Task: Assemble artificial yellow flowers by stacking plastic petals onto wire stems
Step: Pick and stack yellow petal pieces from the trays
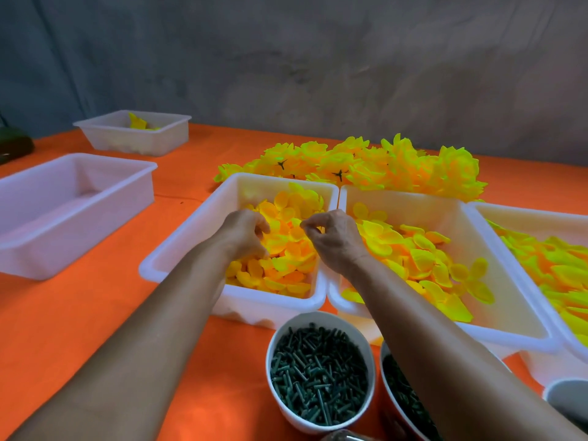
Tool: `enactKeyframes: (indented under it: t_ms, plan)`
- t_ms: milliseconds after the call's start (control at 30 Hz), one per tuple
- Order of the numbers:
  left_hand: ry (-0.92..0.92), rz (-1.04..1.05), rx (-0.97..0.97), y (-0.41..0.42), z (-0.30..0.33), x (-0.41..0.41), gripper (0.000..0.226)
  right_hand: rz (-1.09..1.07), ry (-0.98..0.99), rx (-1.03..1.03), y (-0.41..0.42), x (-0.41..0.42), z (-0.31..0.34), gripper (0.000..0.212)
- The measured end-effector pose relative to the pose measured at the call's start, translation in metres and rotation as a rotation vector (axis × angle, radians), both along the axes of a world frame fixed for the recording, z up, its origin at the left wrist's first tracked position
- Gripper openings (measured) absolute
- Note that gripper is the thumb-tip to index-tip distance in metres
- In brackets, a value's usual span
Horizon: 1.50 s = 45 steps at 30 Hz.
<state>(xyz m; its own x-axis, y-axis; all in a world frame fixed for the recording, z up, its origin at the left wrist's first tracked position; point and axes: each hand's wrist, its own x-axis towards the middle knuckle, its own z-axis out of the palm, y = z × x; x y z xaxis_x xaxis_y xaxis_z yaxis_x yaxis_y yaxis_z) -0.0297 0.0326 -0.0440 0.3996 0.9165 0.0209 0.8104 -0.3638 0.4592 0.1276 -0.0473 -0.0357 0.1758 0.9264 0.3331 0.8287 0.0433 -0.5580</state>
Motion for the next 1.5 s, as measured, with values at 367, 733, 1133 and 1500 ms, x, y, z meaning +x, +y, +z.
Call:
enactKeyframes:
  t_ms: [367, 733, 1133, 1500]
  plan:
    - [-0.318, 0.029, 0.104, -0.001, 0.003, 0.002, 0.017, 0.022, -0.017, -0.058, 0.0, 0.0, 0.001, 0.024]
    - [-0.486, -0.227, 0.034, -0.014, 0.007, 0.008, 0.011, 0.005, -0.034, -0.059, -0.001, 0.0, 0.002, 0.024]
    - [-0.037, -0.413, -0.128, -0.026, 0.003, 0.02, 0.056, -0.006, 0.032, -0.029, 0.002, 0.0, 0.002, 0.025]
    - [-0.475, -0.239, -0.065, -0.019, 0.007, 0.014, 0.015, -0.004, 0.033, -0.023, 0.001, 0.0, 0.002, 0.025]
